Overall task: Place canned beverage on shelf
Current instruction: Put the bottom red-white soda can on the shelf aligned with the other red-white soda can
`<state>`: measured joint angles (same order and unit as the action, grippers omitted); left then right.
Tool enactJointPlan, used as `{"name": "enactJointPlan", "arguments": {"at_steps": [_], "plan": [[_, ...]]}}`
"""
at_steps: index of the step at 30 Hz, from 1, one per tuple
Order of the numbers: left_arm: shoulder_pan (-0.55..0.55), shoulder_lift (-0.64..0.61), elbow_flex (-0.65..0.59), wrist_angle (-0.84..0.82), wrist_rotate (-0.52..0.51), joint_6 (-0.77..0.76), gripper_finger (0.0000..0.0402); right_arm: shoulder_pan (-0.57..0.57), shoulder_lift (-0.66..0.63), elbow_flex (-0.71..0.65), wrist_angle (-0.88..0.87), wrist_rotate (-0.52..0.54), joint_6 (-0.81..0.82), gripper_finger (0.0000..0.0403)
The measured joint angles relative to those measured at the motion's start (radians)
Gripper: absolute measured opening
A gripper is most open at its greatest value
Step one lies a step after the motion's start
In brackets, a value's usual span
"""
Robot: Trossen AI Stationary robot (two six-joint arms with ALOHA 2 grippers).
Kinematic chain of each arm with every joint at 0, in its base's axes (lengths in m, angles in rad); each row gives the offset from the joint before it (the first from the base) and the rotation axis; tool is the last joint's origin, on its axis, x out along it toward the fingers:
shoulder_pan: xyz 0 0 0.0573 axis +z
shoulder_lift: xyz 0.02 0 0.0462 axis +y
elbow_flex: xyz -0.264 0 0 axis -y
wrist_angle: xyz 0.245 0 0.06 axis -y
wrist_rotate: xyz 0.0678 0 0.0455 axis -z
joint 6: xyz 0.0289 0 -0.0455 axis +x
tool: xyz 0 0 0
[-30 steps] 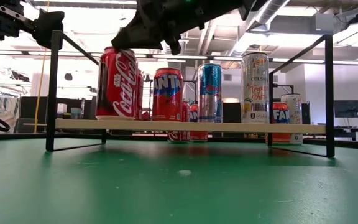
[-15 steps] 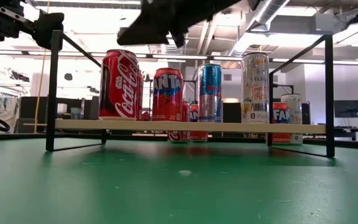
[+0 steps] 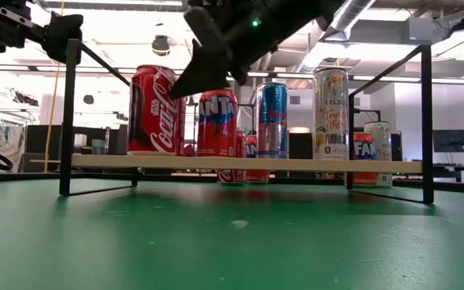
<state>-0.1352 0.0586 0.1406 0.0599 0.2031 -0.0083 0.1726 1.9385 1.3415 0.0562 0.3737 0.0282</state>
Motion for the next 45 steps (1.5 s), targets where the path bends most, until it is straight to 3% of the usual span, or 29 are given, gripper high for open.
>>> {"name": "enactJointPlan", "arguments": {"at_steps": [9, 15, 18, 21, 25, 31, 36, 41, 45], "plan": [[0.000, 0.000, 0.000, -0.001, 0.000, 0.004, 0.0306, -0.032, -0.002, 0.002, 0.090, -0.081, -0.025, 0.0020], [0.000, 0.000, 0.000, -0.001, -0.006, -0.024, 0.0306, -0.012, -0.035, 0.000, -0.026, -0.084, 0.005, 0.0020], [0.000, 0.000, 0.000, 0.004, -0.061, -0.077, 0.0306, 0.022, -0.101, 0.002, -0.111, -0.082, 0.020, 0.0021], [0.000, 0.005, 0.014, 0.004, -0.136, -0.109, 0.0306, 0.065, -0.167, 0.002, -0.208, -0.047, 0.024, 0.0021], [0.000, 0.057, 0.079, 0.017, -0.143, -0.088, 0.0306, 0.128, -0.287, 0.002, -0.330, 0.079, 0.024, 0.0021], [0.000, 0.275, 0.209, 0.011, -0.200, -0.040, 0.0306, 0.219, -0.442, -0.002, -0.530, 0.244, 0.077, 0.0021], [0.000, 0.547, 0.328, -0.018, -0.309, 0.008, 0.0306, 0.276, -0.555, -0.110, -0.551, 0.398, 0.136, 0.0022], [0.000, 0.771, 0.489, -0.146, -0.400, 0.030, 0.0306, 0.304, -0.654, -0.277, -0.505, 0.440, 0.249, 0.0022], [0.000, 0.909, 0.625, -0.307, -0.409, -0.003, 0.0306, 0.329, -0.704, -0.395, -0.410, 0.440, 0.281, 0.0022]]}}
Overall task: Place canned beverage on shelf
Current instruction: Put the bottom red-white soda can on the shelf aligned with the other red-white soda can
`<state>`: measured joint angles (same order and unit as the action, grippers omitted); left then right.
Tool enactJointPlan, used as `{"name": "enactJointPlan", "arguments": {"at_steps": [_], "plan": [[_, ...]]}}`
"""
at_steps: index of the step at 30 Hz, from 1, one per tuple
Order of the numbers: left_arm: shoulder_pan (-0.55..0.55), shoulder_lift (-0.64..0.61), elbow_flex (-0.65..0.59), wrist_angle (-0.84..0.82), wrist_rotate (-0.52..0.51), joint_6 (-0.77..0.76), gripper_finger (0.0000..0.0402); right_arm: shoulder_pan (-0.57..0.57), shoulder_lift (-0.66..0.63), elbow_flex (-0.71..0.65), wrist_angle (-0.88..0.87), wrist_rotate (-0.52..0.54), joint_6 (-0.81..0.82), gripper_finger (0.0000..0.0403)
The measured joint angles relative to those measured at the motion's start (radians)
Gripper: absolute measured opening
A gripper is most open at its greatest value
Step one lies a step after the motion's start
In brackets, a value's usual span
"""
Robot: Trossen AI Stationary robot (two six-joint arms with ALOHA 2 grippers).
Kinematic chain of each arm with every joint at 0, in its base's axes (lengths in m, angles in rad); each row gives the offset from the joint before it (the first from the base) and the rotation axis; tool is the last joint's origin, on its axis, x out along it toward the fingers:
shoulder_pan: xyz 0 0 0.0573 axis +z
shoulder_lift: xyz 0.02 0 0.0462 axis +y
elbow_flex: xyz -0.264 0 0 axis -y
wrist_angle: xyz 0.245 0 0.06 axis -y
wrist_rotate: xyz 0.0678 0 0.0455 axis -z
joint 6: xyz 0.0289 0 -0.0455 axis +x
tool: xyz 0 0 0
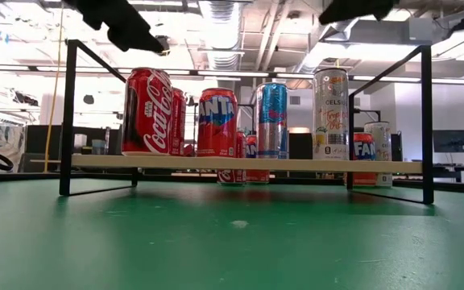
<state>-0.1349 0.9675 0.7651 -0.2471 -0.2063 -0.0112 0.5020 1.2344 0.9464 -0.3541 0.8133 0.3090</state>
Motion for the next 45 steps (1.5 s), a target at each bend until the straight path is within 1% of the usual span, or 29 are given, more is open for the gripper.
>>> {"name": "enactJointPlan", "arguments": {"at_steps": [2, 5, 8, 12, 16, 19, 27, 32, 40, 45], "plan": [[0.000, 0.051, 0.061, -0.074, 0.000, -0.013, 0.0306, 0.015, -0.015, -0.040, 0.046, 0.000, 0.001, 0.0022], [0.000, 0.110, 0.136, -0.171, 0.000, -0.033, 0.0306, 0.033, -0.021, -0.066, 0.068, 0.000, 0.000, 0.0022], [0.000, 0.151, 0.184, -0.224, 0.002, -0.044, 0.0306, 0.048, -0.020, -0.079, 0.078, 0.001, -0.002, 0.0022], [0.002, 0.190, 0.189, -0.243, 0.003, -0.046, 0.0306, 0.058, -0.020, -0.116, 0.148, 0.002, -0.035, 0.0022], [0.012, 0.225, 0.189, -0.259, -0.050, -0.049, 0.0306, 0.071, -0.020, -0.154, 0.224, 0.007, -0.071, 0.0022], [0.017, 0.245, 0.189, -0.254, -0.067, -0.037, 0.0306, 0.075, -0.020, -0.187, 0.265, 0.007, -0.082, 0.0022], [0.023, 0.256, 0.190, -0.245, -0.067, -0.029, 0.0306, 0.074, -0.020, -0.223, 0.292, 0.007, -0.082, 0.0022], [0.023, 0.235, 0.189, -0.216, -0.047, -0.021, 0.0306, 0.073, -0.020, -0.242, 0.321, 0.005, -0.081, 0.0022], [0.023, 0.193, 0.189, -0.219, -0.042, -0.028, 0.0306, 0.073, -0.020, -0.250, 0.336, 0.001, -0.082, 0.0022], [0.023, 0.190, 0.189, -0.245, -0.038, -0.046, 0.0306, 0.073, -0.020, -0.250, 0.338, 0.001, -0.082, 0.0022]]}}
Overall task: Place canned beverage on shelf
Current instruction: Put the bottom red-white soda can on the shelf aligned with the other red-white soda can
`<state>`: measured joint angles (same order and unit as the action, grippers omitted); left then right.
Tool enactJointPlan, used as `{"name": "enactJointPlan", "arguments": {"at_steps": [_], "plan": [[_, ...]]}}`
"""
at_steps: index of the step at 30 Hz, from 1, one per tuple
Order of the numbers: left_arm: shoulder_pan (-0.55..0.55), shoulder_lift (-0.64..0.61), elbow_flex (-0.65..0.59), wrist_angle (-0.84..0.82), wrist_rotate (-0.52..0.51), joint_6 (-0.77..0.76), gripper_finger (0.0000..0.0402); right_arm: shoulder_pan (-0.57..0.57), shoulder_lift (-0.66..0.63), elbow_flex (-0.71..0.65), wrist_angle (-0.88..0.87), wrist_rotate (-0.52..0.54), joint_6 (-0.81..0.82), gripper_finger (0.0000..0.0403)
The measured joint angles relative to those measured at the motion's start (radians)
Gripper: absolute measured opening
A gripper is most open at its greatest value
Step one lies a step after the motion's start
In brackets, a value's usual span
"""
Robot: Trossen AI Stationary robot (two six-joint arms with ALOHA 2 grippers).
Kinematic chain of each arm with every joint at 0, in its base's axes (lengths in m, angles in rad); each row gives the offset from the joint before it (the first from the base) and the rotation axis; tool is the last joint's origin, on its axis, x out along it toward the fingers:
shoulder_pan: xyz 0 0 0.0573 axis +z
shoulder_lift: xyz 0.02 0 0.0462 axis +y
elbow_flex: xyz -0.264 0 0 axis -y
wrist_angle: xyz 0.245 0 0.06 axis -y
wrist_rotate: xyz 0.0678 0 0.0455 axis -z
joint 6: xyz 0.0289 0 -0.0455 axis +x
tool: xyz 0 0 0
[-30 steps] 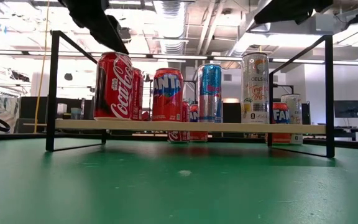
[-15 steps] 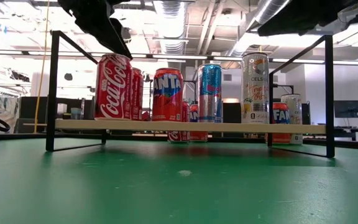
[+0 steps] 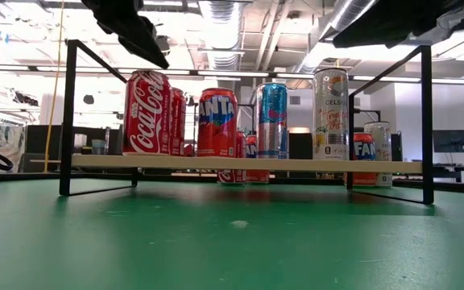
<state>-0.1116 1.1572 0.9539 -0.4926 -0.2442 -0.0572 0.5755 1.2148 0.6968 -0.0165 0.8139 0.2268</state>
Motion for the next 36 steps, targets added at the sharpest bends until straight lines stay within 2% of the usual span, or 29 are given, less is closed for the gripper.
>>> {"name": "enactJointPlan", "arguments": {"at_steps": [11, 36], "plan": [[0.000, 0.002, 0.000, -0.083, 0.004, -0.059, 0.0306, -0.009, 0.000, 0.000, 0.003, -0.001, -0.001, 0.0024], [0.000, 0.008, 0.000, -0.081, 0.049, -0.041, 0.0306, -0.022, 0.000, 0.001, 0.003, -0.004, -0.001, 0.0024]]}}
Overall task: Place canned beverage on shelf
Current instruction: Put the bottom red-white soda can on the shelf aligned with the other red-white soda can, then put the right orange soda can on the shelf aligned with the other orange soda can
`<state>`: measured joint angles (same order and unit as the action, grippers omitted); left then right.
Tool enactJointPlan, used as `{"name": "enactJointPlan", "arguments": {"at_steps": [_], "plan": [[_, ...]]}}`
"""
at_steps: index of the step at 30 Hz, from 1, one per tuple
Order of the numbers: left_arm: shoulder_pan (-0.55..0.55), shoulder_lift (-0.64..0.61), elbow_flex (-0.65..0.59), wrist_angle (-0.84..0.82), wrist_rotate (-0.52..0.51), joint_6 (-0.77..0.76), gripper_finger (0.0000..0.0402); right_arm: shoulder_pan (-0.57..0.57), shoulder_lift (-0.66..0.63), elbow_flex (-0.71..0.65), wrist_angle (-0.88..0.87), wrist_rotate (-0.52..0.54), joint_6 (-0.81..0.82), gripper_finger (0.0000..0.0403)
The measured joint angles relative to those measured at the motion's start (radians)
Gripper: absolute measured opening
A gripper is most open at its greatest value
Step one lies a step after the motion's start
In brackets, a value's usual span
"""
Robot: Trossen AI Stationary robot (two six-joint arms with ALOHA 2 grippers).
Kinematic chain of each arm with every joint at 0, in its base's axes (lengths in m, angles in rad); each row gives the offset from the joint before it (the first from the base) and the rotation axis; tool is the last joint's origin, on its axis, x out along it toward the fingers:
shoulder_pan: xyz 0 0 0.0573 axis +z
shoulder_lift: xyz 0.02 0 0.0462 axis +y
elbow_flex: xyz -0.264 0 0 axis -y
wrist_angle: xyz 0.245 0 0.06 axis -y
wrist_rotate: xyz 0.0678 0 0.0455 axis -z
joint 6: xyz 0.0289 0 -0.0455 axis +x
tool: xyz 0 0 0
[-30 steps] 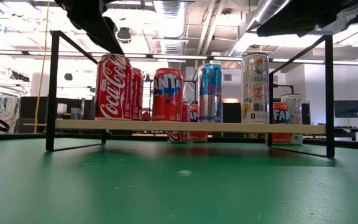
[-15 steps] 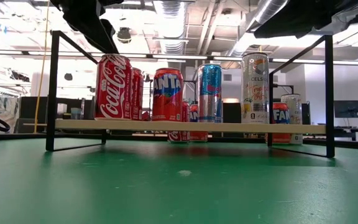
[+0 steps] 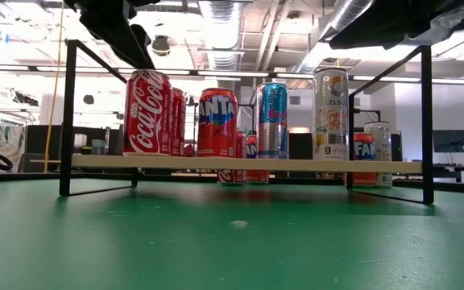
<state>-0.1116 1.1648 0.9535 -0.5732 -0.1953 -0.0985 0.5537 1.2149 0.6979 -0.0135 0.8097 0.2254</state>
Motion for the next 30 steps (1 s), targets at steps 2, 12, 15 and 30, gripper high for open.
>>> {"name": "enactJointPlan", "arguments": {"at_steps": [2, 12, 15, 30], "plan": [[0.000, 0.000, -0.003, 0.009, 0.005, 0.008, 0.0306, 0.000, 0.000, 0.000, 0.000, 0.000, 0.000, 0.0024], [0.000, -0.002, -0.009, 0.033, 0.003, 0.034, 0.0306, 0.000, 0.000, 0.000, 0.000, 0.000, 0.001, 0.0024], [0.000, -0.002, -0.009, 0.029, 0.000, 0.041, 0.0306, 0.000, 0.000, 0.000, 0.001, 0.000, 0.000, 0.0024], [-0.073, -0.127, 0.102, -0.084, -0.045, 0.083, 0.0306, 0.000, 0.000, 0.166, -0.017, -0.050, -0.128, 0.0024]]}}
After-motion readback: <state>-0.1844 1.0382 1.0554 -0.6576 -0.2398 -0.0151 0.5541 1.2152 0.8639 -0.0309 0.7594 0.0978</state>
